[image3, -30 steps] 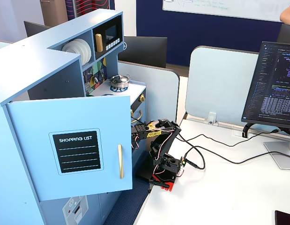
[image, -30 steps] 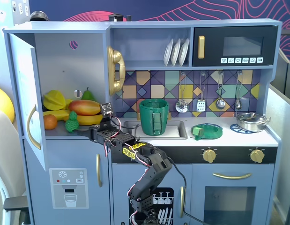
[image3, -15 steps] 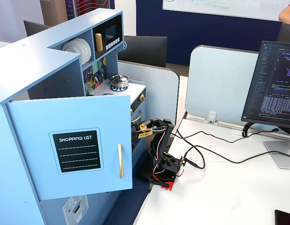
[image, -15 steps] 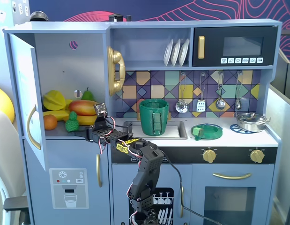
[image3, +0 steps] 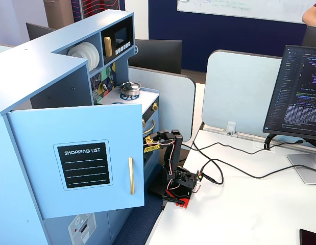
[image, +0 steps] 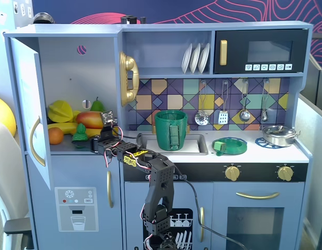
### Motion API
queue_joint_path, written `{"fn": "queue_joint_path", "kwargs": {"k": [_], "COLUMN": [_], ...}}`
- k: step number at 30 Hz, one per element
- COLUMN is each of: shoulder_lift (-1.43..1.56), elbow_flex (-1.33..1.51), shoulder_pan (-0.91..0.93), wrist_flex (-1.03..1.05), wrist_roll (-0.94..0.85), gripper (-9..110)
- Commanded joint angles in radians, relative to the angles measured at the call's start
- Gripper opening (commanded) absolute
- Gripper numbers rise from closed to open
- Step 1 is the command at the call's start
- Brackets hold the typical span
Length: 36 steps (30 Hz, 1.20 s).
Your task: Pick up the green pineapple from the left cabinet and place it in the green recipient
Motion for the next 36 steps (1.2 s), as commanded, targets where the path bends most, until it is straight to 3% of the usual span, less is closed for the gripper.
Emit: {"fn": "queue_joint_path", "kwargs": {"k": [1, 19, 23, 25, 26, 36], "shoulder_lift": [-0.035, -0.202, -0.232, -0.258, -0.272, -0.241], "elbow_flex": [-0.124, -0.293, -0.336, -0.373, -0.394, -0.400], "shoulder_pan": [-0.023, -0.054, -0.051, -0.061, -0.063, -0.066], "wrist_flex": [-0.038, -0.057, -0.037, -0.009, 0.000, -0.003], "wrist_roll": [0.012, -0.058, -0.112, -0.181, -0.186, -0.273], "gripper": [39, 36, 27, 5, 0, 0]}}
